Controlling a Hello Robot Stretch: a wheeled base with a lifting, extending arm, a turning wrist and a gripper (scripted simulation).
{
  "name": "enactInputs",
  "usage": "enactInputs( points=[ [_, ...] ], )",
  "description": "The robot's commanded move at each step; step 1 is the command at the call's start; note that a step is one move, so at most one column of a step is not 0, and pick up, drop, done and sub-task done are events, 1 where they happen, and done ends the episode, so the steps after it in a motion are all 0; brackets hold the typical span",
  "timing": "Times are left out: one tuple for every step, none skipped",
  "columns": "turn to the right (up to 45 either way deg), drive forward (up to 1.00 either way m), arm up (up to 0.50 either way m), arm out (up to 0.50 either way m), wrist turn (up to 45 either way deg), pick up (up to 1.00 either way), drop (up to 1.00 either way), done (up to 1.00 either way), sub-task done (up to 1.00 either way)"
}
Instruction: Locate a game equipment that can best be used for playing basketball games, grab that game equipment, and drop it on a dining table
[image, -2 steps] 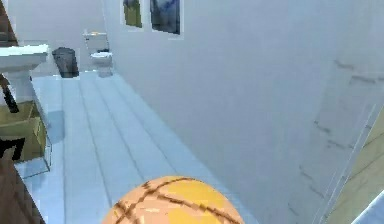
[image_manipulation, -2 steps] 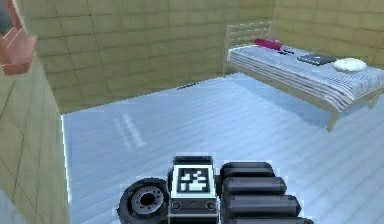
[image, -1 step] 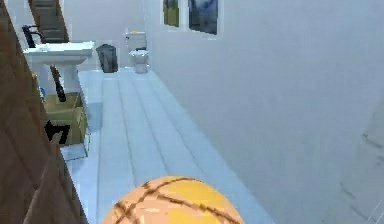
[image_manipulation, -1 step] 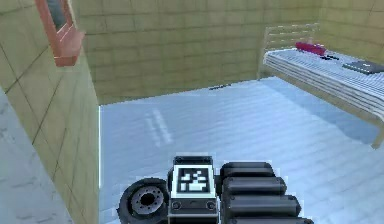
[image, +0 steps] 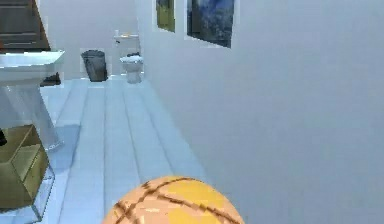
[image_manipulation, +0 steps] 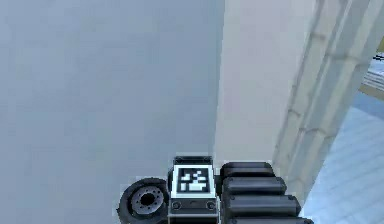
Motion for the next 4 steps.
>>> enactInputs(
  points=[
    [-21.0, 0.00, 0.00, 0.00, 0.0, 0.00, 0.00, 0.00, 0.00],
    [0.0, 1.00, 0.00, 0.00, 0.0, 0.00, 0.00, 0.00, 0.00],
    [0.0, 1.00, 0.00, 0.00, 0.0, 0.00, 0.00, 0.00, 0.00],
    [0.0, 1.00, 0.00, 0.00, 0.0, 0.00, 0.00, 0.00, 0.00]
  ],
)
